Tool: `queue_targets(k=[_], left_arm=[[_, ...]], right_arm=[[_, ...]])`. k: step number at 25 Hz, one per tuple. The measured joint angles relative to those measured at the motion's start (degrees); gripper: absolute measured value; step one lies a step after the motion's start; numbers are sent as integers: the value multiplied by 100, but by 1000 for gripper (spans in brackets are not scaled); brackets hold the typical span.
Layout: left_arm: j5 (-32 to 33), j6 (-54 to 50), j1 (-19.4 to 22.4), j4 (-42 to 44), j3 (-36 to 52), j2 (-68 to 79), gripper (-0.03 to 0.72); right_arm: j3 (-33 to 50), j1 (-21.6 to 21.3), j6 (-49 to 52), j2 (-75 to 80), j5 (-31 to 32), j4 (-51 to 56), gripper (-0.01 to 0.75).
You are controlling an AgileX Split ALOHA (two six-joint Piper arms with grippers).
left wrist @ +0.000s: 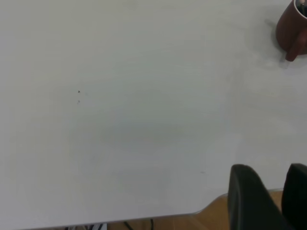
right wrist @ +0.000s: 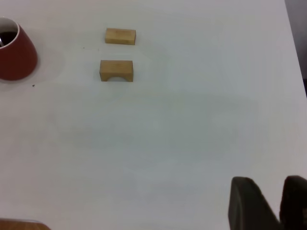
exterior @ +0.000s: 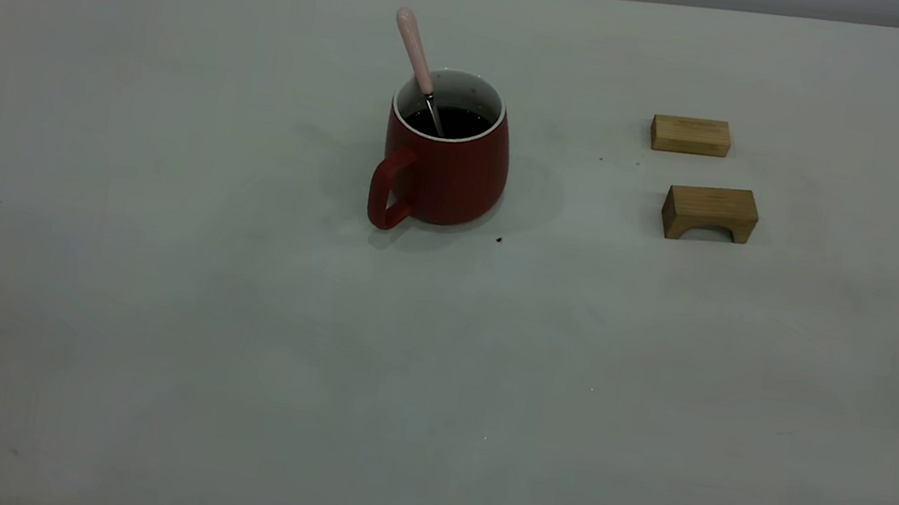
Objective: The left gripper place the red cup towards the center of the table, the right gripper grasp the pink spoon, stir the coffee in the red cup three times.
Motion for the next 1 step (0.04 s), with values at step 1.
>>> queue_targets(k=[1], left_arm=[[0, 0, 0, 0, 0, 0, 247]], right_arm=[[0, 0, 0, 0, 0, 0, 213]])
